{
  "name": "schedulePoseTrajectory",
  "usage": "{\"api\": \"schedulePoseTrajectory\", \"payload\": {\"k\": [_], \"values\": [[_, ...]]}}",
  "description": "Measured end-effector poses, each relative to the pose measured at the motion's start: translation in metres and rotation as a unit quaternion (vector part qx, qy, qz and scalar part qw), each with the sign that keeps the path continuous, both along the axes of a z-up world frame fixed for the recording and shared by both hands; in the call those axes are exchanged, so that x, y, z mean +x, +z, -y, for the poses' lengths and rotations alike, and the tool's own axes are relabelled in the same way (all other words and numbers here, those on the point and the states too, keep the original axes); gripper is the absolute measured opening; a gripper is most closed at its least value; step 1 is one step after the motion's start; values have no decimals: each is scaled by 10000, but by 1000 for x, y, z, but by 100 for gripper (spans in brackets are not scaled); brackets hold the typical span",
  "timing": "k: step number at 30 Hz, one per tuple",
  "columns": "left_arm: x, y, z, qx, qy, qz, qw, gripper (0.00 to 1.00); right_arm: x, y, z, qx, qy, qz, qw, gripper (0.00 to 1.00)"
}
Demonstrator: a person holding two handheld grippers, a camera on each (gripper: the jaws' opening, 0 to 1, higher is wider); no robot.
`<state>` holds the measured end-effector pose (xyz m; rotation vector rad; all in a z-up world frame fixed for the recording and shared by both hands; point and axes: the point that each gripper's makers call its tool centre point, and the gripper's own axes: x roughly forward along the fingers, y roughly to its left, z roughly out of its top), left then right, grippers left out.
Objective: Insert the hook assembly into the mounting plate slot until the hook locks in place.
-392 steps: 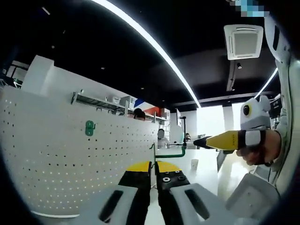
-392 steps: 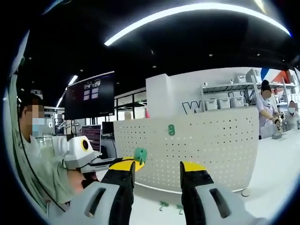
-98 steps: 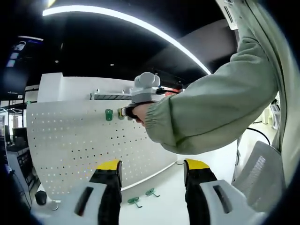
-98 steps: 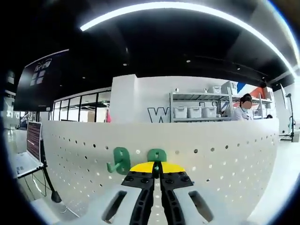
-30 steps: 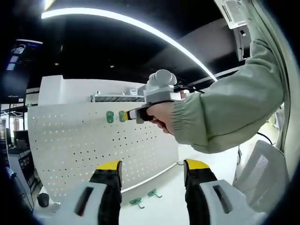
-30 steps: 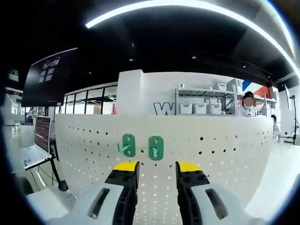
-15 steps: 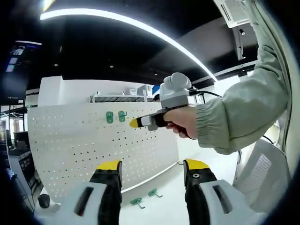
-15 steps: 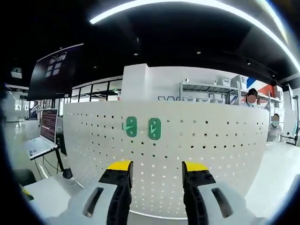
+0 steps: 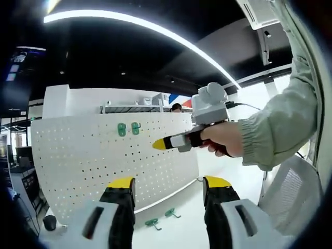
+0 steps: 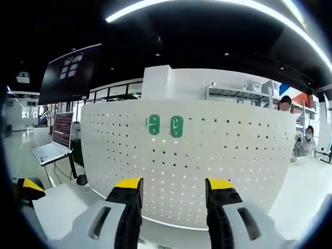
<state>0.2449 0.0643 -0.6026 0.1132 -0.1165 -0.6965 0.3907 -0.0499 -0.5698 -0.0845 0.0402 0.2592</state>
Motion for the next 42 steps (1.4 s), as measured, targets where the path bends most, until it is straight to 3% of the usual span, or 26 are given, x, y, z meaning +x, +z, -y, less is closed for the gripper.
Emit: {"api": "schedulePoseTrajectory", "payload": {"k": [17, 28, 42], "values": [[0, -4, 2, 102, -14, -63, 9999, 54, -27, -6, 3, -127, 195, -17, 9997, 52], [0, -7, 4, 137, -48, -123, 9998, 53, -44, 11, 16, 44, 178, 171, 9997, 52], [-1, -14, 8, 217, -139, -241, 9994, 53, -61, 17, 39, 141, 93, 379, 9991, 52]]}}
